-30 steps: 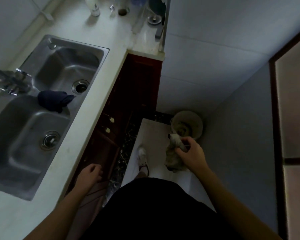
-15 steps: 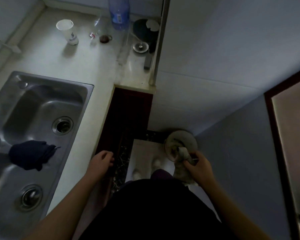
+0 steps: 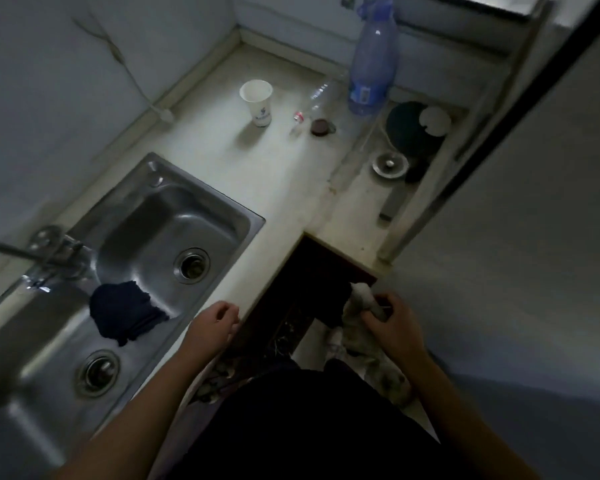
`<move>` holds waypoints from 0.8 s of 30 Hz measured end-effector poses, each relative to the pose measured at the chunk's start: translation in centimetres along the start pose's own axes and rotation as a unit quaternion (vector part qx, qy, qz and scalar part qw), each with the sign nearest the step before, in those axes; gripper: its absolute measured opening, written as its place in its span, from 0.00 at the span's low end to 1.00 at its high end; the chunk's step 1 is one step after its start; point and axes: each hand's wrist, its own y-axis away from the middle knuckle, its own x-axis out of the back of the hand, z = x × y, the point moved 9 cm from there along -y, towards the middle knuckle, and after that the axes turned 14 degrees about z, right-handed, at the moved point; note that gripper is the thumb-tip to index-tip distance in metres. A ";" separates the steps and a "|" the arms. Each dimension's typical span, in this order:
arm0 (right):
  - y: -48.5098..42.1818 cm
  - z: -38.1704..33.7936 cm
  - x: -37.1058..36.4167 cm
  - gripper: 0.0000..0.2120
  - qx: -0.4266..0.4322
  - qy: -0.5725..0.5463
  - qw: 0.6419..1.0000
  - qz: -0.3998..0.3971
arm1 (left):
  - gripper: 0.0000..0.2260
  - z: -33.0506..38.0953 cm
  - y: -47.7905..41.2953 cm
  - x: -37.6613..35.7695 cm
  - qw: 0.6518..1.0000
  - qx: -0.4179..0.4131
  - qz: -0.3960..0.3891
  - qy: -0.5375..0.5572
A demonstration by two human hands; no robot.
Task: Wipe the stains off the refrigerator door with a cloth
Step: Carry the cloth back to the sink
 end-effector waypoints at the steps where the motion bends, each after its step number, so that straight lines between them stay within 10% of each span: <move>1: -1.5 -1.9 -0.5 0.11 0.029 -0.009 0.999 -0.013 | 0.10 0.1 -0.4 0.4 1.000 0.012 0.011 0.007; 24: -9.6 -25.6 -10.5 0.07 0.184 -0.043 0.979 -0.076 | 0.10 -3.8 -6.9 10.9 0.973 0.129 0.133 0.138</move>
